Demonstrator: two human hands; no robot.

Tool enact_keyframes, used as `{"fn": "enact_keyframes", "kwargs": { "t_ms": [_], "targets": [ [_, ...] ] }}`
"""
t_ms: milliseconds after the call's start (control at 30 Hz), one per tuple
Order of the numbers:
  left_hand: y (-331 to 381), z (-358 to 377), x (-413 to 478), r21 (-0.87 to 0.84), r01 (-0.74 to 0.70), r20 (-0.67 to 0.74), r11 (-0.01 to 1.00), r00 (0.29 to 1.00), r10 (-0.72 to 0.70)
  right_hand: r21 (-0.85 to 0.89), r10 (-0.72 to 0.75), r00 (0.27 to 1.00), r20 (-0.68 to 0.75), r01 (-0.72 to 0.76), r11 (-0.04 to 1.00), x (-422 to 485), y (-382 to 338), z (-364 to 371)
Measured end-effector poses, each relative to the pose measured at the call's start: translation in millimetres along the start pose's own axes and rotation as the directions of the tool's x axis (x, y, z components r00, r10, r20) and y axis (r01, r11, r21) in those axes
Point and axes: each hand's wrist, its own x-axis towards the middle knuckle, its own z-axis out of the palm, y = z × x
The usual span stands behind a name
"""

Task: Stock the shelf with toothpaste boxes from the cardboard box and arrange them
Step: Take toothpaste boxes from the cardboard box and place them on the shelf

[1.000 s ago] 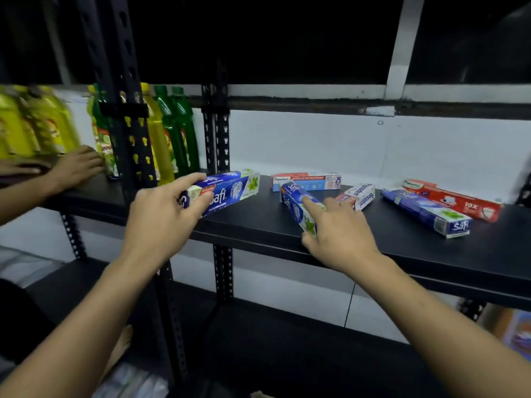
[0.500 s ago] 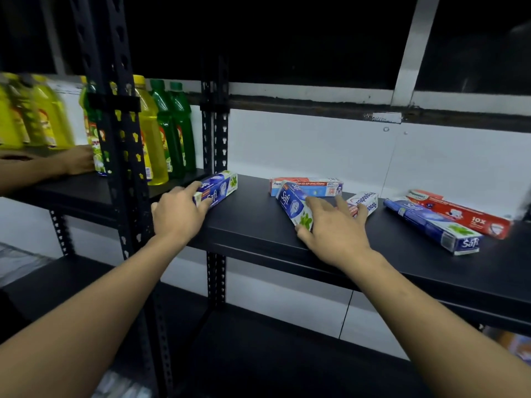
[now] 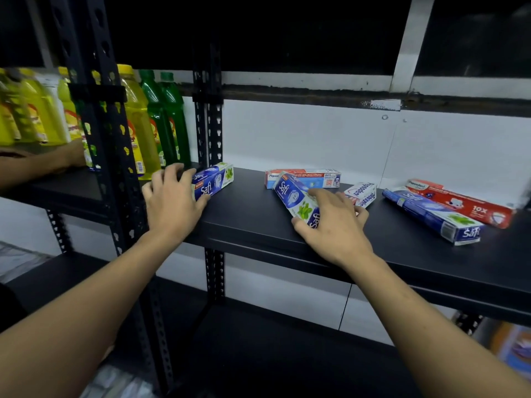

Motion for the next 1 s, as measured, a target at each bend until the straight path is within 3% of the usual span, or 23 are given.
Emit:
{"fn": "enact_keyframes", "kwargs": {
  "t_ms": [133,267,433,633,800,900,1000],
  "targets": [
    [16,-10,-13,-0.005,-0.095,-0.046,0.995,0.994,0.095,0.079,0.002,0.997,-0.074,0.004,0.997,-3,-2,-3],
    [41,-22,-41,-0.131,-0.183,-0.064,0.974,0.982,0.176,0.174,0.029,0.987,-0.156,-0.002,0.985,-12,-1,-9],
    [73,-35,-85,-0.328,-0.277,-0.030,0.903,0.959,0.283,0.250,-0.031,0.969,-0.247,0.094,0.964,-48,0,-18],
    [100,-42,-133,-0.421,-0.367,-0.034,0.830,0.920,0.390,0.055,-0.273,0.897,-0.349,0.310,0.949,-114,23,-10],
    [107,-17,-197,-0.495,-0.381,0.095,0.781,0.870,0.484,-0.022,-0.279,0.950,-0.142,0.278,0.960,-179,65,25],
    [101,14,-243,-0.551,-0.283,0.273,0.785,0.828,0.489,-0.009,-0.190,0.981,0.042,0.191,0.982,-222,89,52],
    [91,49,-295,-0.541,-0.207,0.468,0.815,0.731,0.497,-0.004,-0.071,0.959,0.276,0.075,0.997,-269,113,84]
  ]
}}
